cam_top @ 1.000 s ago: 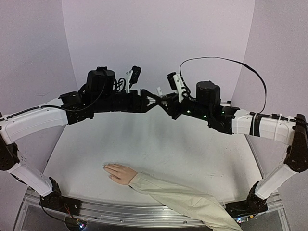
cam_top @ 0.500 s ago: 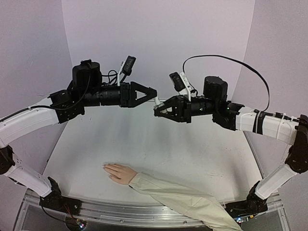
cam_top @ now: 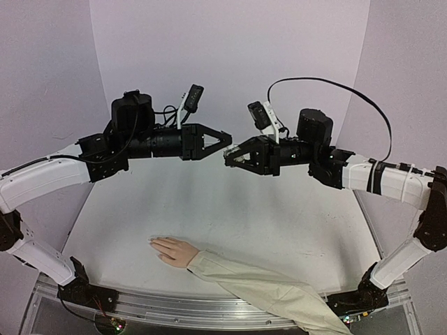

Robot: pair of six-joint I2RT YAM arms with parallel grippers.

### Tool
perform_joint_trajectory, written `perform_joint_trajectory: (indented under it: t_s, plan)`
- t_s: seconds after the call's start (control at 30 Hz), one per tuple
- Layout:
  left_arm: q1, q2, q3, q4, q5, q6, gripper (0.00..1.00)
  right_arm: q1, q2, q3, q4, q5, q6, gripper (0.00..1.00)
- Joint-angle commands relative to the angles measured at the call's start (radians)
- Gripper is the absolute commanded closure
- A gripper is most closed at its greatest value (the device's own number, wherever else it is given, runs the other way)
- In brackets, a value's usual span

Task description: Paint the nails

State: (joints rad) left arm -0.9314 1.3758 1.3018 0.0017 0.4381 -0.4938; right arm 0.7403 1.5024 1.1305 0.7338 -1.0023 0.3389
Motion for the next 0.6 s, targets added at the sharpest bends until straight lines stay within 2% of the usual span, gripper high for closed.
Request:
perform_joint_trajectory:
  t_s: [0.0, 0.07, 0.13, 0.2, 0.23, 0.3, 0.37, 0.4, 0.43, 0.47, 0.57]
  plan:
    - [-0.001, -0.003, 0.017, 0.046, -0.02, 0.007, 0.74, 0.0, -0.007, 0.031, 0.081, -0.009, 0.001, 1.0]
    - [-0.001, 0.008, 0.026, 0.044, -0.013, 0.005, 0.77, -0.001, -0.008, 0.028, 0.08, 0.01, -0.008, 1.0]
    - [-0.001, 0.012, 0.031, 0.044, -0.013, 0.003, 0.83, -0.001, -0.014, 0.028, 0.064, 0.045, -0.029, 1.0]
    - [-0.002, 0.014, 0.033, 0.043, -0.021, 0.004, 0.87, 0.0, -0.027, 0.026, 0.017, 0.142, -0.074, 1.0]
    - [-0.003, 0.013, 0.033, 0.042, -0.031, 0.004, 0.88, 0.004, -0.037, 0.026, -0.022, 0.254, -0.105, 1.0]
    - [-0.008, 0.011, 0.031, 0.039, -0.067, 0.01, 0.9, 0.037, -0.063, 0.023, -0.103, 0.613, -0.173, 1.0]
    - [-0.016, 0.007, 0.023, 0.034, -0.124, 0.012, 0.95, 0.154, -0.075, 0.014, -0.135, 1.227, -0.279, 1.0]
    - [-0.02, 0.006, 0.021, 0.032, -0.153, 0.014, 0.97, 0.198, -0.066, 0.0, -0.094, 1.485, -0.322, 1.0]
    - [-0.022, 0.007, 0.018, 0.029, -0.18, 0.012, 0.98, 0.217, -0.054, -0.013, -0.048, 1.614, -0.382, 1.0]
    - [-0.024, 0.01, 0.018, 0.027, -0.2, 0.007, 1.0, 0.224, -0.043, -0.017, -0.015, 1.678, -0.399, 1.0]
    - [-0.026, 0.021, 0.024, 0.018, -0.232, -0.008, 1.0, 0.236, -0.017, -0.003, 0.03, 1.684, -0.421, 1.0]
